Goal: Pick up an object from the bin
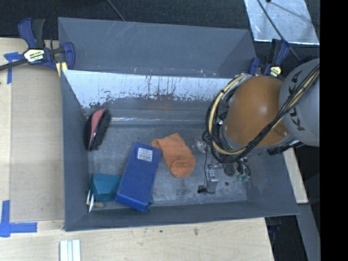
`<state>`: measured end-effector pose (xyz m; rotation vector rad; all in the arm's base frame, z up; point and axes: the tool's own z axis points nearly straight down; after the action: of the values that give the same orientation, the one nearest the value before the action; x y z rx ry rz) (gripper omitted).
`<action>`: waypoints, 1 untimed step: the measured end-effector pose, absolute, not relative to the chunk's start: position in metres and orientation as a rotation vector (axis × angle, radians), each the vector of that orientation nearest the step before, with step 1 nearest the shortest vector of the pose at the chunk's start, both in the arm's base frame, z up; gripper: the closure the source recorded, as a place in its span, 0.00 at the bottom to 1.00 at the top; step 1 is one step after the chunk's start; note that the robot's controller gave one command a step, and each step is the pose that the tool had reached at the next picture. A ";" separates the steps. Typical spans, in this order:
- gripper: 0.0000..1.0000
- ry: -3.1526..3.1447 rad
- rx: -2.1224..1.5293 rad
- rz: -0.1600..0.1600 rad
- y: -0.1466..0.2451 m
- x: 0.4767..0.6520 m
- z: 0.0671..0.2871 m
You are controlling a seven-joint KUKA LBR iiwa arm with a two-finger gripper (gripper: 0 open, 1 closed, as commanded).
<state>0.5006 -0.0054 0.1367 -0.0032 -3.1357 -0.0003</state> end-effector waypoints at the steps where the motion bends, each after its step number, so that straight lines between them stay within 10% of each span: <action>1: 0.00 -3.144 -0.003 0.000 -0.006 0.502 0.141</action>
Offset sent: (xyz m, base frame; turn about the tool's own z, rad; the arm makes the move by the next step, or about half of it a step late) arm 0.0177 0.0108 -0.0667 -0.0048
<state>0.5025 -0.0055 0.1411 -0.0028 -3.1440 0.0000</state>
